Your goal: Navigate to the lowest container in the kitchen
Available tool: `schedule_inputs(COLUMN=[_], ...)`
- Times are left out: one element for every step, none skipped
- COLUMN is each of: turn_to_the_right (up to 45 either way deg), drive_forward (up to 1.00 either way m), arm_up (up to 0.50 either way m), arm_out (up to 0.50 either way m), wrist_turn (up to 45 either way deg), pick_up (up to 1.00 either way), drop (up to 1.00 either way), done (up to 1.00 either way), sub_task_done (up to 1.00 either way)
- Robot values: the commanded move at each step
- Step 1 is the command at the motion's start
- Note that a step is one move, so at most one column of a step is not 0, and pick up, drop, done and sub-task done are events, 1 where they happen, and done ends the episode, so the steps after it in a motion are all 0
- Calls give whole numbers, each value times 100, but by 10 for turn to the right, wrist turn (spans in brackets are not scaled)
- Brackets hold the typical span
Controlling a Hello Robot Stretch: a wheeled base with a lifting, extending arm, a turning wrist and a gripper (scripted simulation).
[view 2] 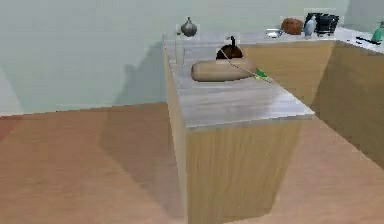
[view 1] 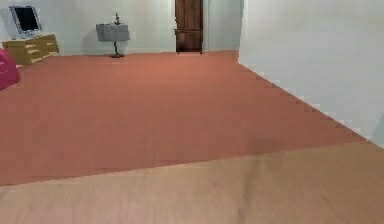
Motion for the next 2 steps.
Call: schedule_inputs(turn_to_the_right=[420, 0], drive_forward=[0, 65], arm_up=[0, 0], arm_out=[0, 0], wrist_turn=[0, 0], pick_up=[0, 0], drop=[0, 0], done=[0, 0], sub_task_done=[0, 0])
